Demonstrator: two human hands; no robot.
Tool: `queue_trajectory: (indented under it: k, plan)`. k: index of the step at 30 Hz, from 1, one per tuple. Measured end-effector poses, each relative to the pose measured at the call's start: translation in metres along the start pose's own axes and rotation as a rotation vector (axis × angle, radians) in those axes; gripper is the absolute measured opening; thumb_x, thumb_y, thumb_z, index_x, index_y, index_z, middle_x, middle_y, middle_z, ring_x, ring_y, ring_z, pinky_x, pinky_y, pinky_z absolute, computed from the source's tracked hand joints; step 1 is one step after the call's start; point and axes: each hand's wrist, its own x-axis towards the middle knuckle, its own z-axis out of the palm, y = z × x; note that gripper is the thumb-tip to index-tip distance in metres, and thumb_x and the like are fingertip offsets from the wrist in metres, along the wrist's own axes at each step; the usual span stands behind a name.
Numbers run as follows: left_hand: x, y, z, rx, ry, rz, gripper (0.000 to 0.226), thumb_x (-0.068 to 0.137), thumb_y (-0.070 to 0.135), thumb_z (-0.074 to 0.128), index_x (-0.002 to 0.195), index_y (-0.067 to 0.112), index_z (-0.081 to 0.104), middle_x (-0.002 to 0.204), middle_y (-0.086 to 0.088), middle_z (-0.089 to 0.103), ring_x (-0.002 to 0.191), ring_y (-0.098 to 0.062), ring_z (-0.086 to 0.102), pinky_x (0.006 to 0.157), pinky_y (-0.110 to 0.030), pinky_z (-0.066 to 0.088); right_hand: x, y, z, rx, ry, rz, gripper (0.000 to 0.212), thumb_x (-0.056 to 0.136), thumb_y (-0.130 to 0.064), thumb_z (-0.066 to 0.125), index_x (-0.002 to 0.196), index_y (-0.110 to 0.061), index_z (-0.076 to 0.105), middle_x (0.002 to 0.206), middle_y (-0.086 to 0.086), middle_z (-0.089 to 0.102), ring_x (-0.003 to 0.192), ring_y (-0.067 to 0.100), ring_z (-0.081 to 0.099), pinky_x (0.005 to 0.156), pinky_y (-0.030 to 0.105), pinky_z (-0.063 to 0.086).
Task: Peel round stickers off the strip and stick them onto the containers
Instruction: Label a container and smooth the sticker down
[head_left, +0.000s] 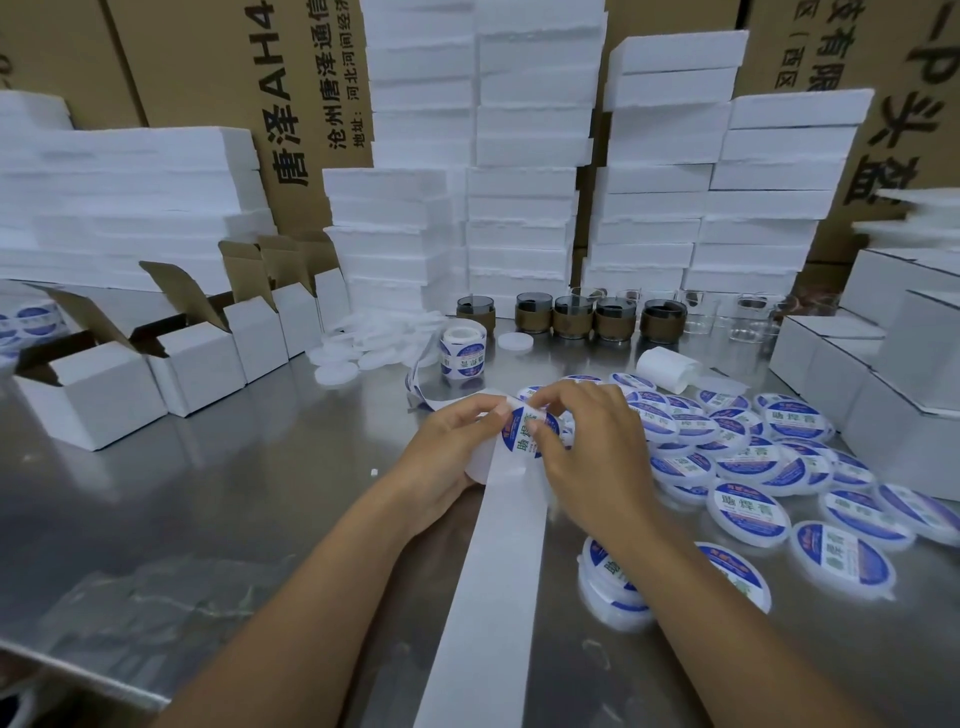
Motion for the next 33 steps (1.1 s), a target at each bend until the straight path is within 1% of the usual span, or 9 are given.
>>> queue_trajectory:
  k: [8,13,16,19,22,24,27,30,33]
  plan:
    - [0.004,-0.004,-0.002,0.110,0.169,0.050,0.014,0.087,0.018,0.063,0.075,0.020,0.069,0.091,-0.004,0.071,0.081,-0.015,0.064,0.082,-0.031,0.048,-0.001,-0.003,-0.002,-0.004,-0.036,-0.045,0.011,0.083,-0.016,0.063,0.084,-0.027,0.060,0.092,-0.005,0.059,0.094,0.014,0.050,0.084,0.030,0.036]
    - [0.008,-0.006,-0.003,0.224,0.292,0.088,0.012,0.088,0.021,0.064,0.077,0.020,0.068,0.100,-0.002,0.071,0.093,-0.017,0.065,0.083,-0.027,0.050,-0.002,-0.005,0.001,0.086,-0.027,-0.022,0.011,0.081,-0.014,0.063,0.083,-0.025,0.063,0.096,-0.009,0.045,0.096,0.009,0.047,0.085,0.029,0.039]
    - [0.009,-0.006,-0.004,0.278,0.356,0.141,0.012,0.086,0.022,0.066,0.075,0.022,0.067,0.095,0.007,0.069,0.094,-0.008,0.062,0.078,-0.013,0.046,-0.001,-0.008,0.000,0.181,-0.017,0.039,0.021,0.079,-0.012,0.063,0.071,-0.030,0.057,0.093,-0.011,0.047,0.091,0.001,0.043,0.083,0.024,0.035]
    - [0.010,-0.008,-0.004,0.299,0.415,0.167,0.013,0.085,0.025,0.068,0.072,0.025,0.067,0.087,0.012,0.067,0.085,-0.003,0.059,0.072,-0.013,0.044,0.002,-0.011,-0.003,0.346,0.006,0.190,0.029,0.078,-0.010,0.061,0.060,-0.030,0.052,0.085,-0.011,0.053,0.082,0.004,0.049,0.077,0.022,0.035]
    - [0.013,-0.010,-0.005,0.294,0.450,0.168,0.015,0.084,0.024,0.069,0.069,0.024,0.067,0.079,0.013,0.066,0.075,-0.002,0.056,0.061,-0.011,0.046,0.006,-0.010,-0.006,0.602,0.057,0.350,0.027,0.081,-0.006,0.053,0.056,-0.017,0.052,0.064,-0.012,0.052,0.068,0.008,0.052,0.069,0.024,0.044]
    - [0.013,-0.011,-0.006,0.282,0.453,0.164,0.013,0.083,0.023,0.070,0.070,0.023,0.068,0.079,0.013,0.066,0.077,-0.003,0.057,0.066,-0.016,0.048,0.009,-0.008,-0.010,0.724,0.083,0.419,0.031,0.083,-0.004,0.050,0.055,-0.016,0.049,0.053,-0.013,0.047,0.054,0.004,0.044,0.055,0.013,0.040]
    - [0.013,-0.009,-0.008,0.280,0.541,0.204,0.010,0.082,0.031,0.070,0.080,0.022,0.066,0.090,0.014,0.065,0.088,-0.002,0.057,0.073,-0.016,0.043,0.012,-0.009,-0.015,0.861,0.102,0.503,0.030,0.082,-0.002,0.050,0.058,-0.019,0.054,0.049,-0.014,0.048,0.041,-0.002,0.038,0.042,0.010,0.033]
    - [0.015,0.001,-0.009,0.092,0.628,0.210,0.012,0.090,0.030,0.060,0.081,0.023,0.065,0.090,0.006,0.069,0.089,-0.014,0.060,0.081,-0.031,0.047,0.015,-0.012,-0.017,0.979,0.069,0.589,0.033,0.083,-0.003,0.050,0.060,-0.024,0.061,0.056,-0.014,0.058,0.058,0.000,0.053,0.061,0.020,0.041]
    - [0.014,0.012,-0.008,-0.306,0.509,0.159,0.018,0.093,0.027,0.054,0.083,0.016,0.065,0.080,-0.003,0.072,0.083,-0.023,0.064,0.072,-0.034,0.052,0.015,-0.015,-0.020,1.144,-0.013,0.603,0.032,0.086,-0.001,0.049,0.068,-0.024,0.061,0.061,-0.008,0.062,0.064,0.010,0.058,0.063,0.024,0.042]
